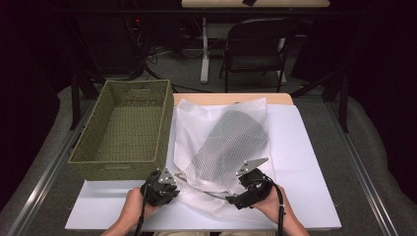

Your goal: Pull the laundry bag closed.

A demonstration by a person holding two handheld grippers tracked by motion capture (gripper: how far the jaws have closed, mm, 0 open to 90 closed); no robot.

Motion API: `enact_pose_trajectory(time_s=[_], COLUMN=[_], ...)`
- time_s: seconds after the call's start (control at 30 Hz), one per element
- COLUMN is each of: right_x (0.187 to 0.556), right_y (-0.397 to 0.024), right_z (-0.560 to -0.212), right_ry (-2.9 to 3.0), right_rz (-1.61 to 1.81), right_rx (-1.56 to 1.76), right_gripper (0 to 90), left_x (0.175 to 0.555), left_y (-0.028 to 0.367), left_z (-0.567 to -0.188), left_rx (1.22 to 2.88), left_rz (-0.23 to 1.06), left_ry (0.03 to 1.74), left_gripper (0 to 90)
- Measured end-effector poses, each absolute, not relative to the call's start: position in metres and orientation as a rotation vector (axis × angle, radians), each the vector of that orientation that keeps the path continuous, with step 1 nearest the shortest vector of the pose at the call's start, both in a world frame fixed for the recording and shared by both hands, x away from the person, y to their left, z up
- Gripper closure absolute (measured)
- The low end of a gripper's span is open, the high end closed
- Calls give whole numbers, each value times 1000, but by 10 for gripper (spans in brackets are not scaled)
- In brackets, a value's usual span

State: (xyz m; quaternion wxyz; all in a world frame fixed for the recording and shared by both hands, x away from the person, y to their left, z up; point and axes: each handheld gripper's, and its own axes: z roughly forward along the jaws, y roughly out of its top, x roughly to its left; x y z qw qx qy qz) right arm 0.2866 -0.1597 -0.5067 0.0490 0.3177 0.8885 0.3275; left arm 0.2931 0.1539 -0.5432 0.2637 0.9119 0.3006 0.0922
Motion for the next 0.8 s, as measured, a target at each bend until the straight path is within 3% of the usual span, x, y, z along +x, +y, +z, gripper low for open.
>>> enact_pose_trajectory(time_s=[0.13, 0.8], right_x=[287, 284], right_y=[-160, -155], right_z=[-508, -506], right_ry=[2717, 2729], right_rz=[995, 970], right_rx=[969, 905], right_gripper=[175, 179], left_x=[294, 258], left_y=[154, 166], left_z=[-543, -534], left_rx=[2465, 2517], left_rz=[254, 139], left_ry=[813, 760], left_gripper=[868, 881])
